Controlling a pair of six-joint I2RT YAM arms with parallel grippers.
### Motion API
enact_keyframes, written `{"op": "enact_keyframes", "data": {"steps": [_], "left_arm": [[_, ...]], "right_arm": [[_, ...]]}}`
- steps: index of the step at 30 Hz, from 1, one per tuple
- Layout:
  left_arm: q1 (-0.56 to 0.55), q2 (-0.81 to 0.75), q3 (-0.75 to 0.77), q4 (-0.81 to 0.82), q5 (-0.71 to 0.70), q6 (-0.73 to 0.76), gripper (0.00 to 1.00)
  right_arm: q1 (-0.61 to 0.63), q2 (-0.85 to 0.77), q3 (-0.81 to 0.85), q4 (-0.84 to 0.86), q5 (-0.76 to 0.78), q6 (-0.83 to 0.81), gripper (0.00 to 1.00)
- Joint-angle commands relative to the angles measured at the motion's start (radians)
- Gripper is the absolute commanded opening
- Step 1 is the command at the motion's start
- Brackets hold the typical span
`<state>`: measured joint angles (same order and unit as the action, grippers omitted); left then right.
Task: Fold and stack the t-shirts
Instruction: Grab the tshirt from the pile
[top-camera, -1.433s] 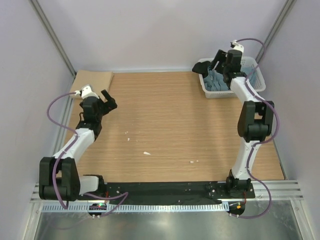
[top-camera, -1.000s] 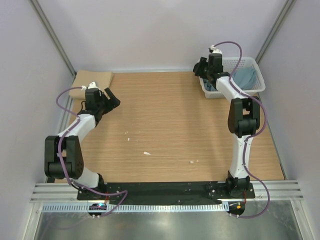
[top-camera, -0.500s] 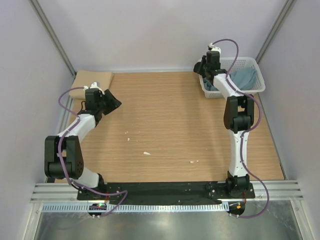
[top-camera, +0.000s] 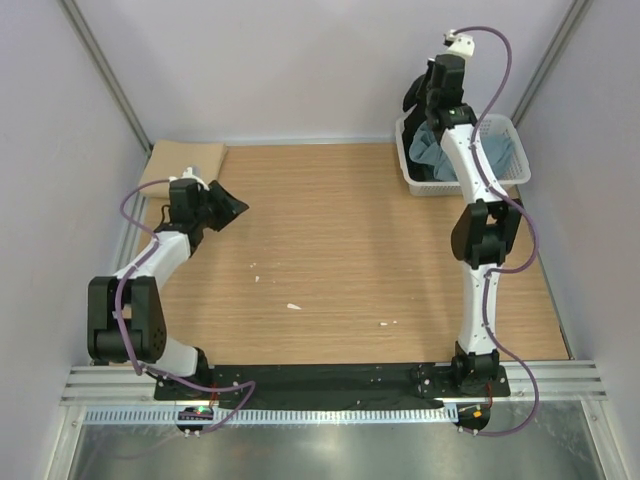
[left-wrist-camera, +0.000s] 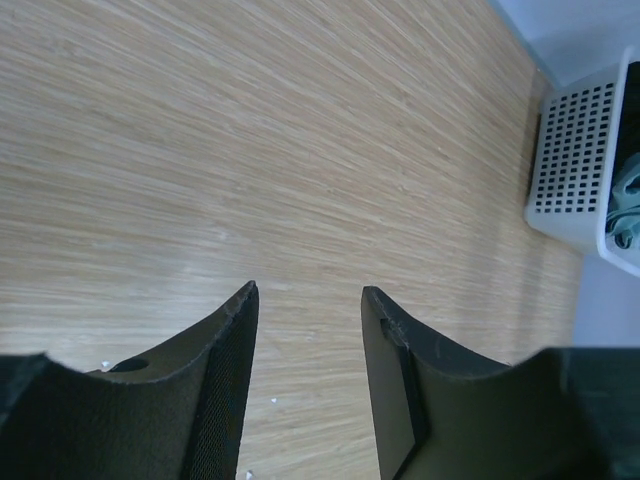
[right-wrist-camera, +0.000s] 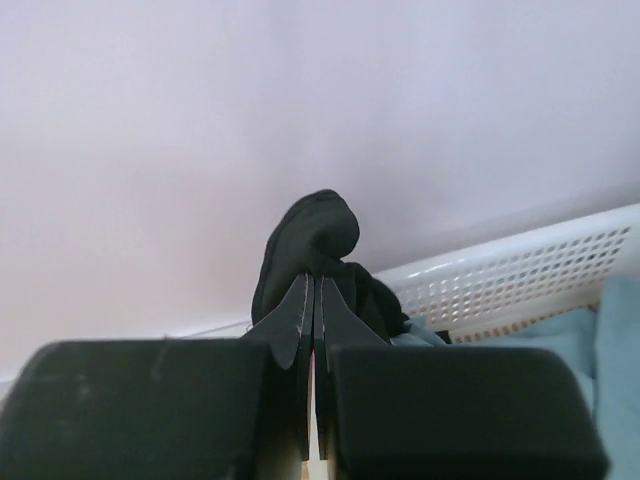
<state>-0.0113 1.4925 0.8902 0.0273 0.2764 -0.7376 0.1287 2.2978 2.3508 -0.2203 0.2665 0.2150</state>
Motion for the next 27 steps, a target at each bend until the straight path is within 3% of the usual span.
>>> {"op": "enact_keyframes", "data": {"steps": [1, 7, 12, 17, 23, 27], "left_arm": [[-0.007, -0.075, -0.034, 0.056, 0.055, -0.045, 0.47], [-0.042, -0.184, -0.105, 0.023, 0.072, -0.065, 0.50], [-0.094, -0.276, -0.140, -0.024, 0.063, -0.074, 0.53], [-0.134, -0.359, -0.155, -0.063, 0.067, -0.106, 0.52], [-0.145, -0.425, -0.136, -0.089, 0.076, -0.112, 0.64], [-0.145, -0.445, -0.109, -0.124, 0.072, -0.118, 0.65]], "right_arm": [[0.005, -0.170, 0.039, 0.149, 0.068, -0.048, 0.01], [-0.020, -0.235, 0.243, 0.315, 0.109, -0.118, 0.01], [-0.142, -0.218, 0.321, 0.340, 0.105, 0.085, 0.01], [-0.156, -0.279, 0.281, 0.369, 0.039, 0.199, 0.01], [-0.162, -0.340, 0.338, 0.429, 0.046, 0.322, 0.01], [-0.186, -0.394, 0.331, 0.441, 0.037, 0.486, 0.01]]}}
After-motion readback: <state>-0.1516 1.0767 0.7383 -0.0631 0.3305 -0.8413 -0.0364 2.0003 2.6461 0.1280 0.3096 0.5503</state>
